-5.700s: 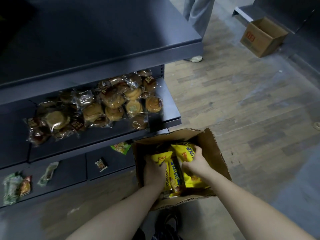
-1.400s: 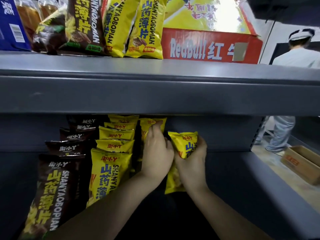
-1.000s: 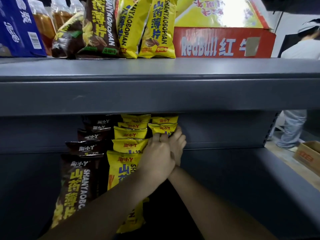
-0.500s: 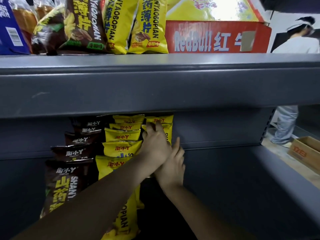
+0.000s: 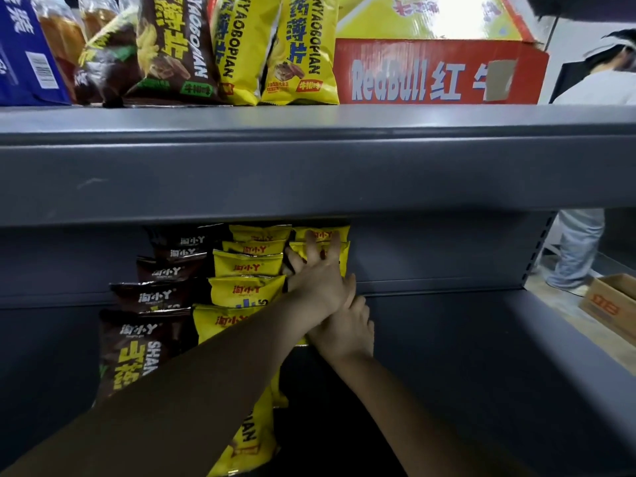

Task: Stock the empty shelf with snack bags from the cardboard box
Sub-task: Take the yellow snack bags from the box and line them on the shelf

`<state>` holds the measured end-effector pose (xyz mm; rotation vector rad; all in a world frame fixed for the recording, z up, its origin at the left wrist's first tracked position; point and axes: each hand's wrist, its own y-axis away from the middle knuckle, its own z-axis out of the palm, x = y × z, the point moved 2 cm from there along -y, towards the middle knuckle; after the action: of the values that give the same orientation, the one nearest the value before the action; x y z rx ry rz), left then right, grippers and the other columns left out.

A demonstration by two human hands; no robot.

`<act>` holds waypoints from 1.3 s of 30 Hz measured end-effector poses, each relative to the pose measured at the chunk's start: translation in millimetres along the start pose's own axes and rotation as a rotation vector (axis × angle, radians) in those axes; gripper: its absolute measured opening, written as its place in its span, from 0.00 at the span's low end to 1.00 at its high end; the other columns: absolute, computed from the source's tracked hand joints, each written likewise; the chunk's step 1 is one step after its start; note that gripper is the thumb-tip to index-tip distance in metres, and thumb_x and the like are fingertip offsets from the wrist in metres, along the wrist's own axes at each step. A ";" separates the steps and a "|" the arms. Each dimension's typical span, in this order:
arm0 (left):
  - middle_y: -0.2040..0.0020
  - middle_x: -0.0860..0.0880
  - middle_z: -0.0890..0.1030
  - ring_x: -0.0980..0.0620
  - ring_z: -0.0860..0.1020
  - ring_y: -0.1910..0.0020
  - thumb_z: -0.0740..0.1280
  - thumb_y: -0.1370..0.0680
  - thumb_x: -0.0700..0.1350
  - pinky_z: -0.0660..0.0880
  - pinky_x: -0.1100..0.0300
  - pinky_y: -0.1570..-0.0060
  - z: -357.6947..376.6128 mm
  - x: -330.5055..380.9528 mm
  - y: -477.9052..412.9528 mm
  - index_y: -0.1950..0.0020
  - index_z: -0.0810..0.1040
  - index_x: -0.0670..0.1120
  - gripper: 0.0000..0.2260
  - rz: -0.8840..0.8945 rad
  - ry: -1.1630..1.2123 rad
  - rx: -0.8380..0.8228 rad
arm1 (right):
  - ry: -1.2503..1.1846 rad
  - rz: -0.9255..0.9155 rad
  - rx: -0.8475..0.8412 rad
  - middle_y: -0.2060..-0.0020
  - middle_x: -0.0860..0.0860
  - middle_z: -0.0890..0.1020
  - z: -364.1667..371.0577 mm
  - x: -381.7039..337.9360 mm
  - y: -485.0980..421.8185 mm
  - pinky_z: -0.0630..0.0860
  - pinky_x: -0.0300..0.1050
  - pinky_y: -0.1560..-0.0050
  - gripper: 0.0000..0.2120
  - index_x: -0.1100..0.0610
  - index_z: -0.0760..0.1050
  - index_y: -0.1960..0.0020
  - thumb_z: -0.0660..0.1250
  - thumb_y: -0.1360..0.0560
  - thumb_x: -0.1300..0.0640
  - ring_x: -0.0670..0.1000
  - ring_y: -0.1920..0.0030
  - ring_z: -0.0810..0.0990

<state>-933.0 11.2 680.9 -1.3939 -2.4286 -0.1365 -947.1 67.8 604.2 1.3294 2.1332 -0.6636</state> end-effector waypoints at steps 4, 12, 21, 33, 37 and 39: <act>0.22 0.46 0.49 0.34 0.45 0.25 0.59 0.21 0.49 0.52 0.37 0.29 -10.2 12.0 19.2 0.23 0.48 0.53 0.31 0.051 -0.052 0.179 | -0.052 -0.037 0.018 0.29 0.53 0.64 -26.1 10.3 10.7 0.68 0.57 0.38 0.43 0.54 0.50 0.25 0.65 0.30 0.38 0.56 0.30 0.64; 0.27 0.48 0.64 0.46 0.58 0.27 0.59 0.22 0.43 0.59 0.51 0.29 -10.7 50.0 91.0 0.25 0.60 0.48 0.25 0.300 -0.030 0.262 | -0.042 -0.105 0.081 0.39 0.52 0.74 -107.3 47.0 54.5 0.74 0.50 0.46 0.26 0.55 0.68 0.35 0.58 0.24 0.38 0.54 0.39 0.74; 0.49 0.50 0.80 0.45 0.79 0.49 0.57 0.29 0.43 0.76 0.51 0.52 29.5 120.2 209.2 0.48 0.79 0.50 0.15 0.447 0.195 0.248 | 0.086 -0.138 0.018 0.54 0.50 0.76 -191.9 120.6 142.5 0.71 0.48 0.58 0.10 0.48 0.66 0.60 0.58 0.24 0.44 0.55 0.50 0.77; 0.46 0.47 0.81 0.44 0.79 0.51 0.56 0.22 0.41 0.78 0.50 0.53 175.7 156.3 318.5 0.39 0.76 0.50 0.15 0.339 0.203 -0.245 | 0.231 0.069 -0.161 0.51 0.52 0.81 -225.8 271.2 253.8 0.76 0.49 0.53 0.17 0.54 0.75 0.46 0.61 0.25 0.42 0.56 0.50 0.79; 0.45 0.45 0.81 0.44 0.78 0.46 0.57 0.23 0.39 0.76 0.51 0.48 237.2 154.6 334.9 0.44 0.79 0.45 0.13 0.227 0.227 -0.472 | 0.315 0.228 -0.245 0.49 0.53 0.82 -218.0 332.2 270.7 0.71 0.47 0.56 0.16 0.52 0.75 0.49 0.60 0.25 0.41 0.57 0.48 0.79; 0.45 0.41 0.80 0.42 0.77 0.44 0.57 0.22 0.38 0.74 0.54 0.47 268.1 156.3 345.5 0.45 0.78 0.42 0.12 0.142 0.245 -0.557 | 0.333 0.284 -0.289 0.48 0.54 0.81 -208.3 359.1 282.7 0.72 0.48 0.55 0.16 0.53 0.75 0.50 0.60 0.25 0.41 0.58 0.48 0.79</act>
<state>-775.0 383.7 452.8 -1.6433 -2.1626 -0.9485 -860.6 547.5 483.1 1.6183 2.1249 -0.0161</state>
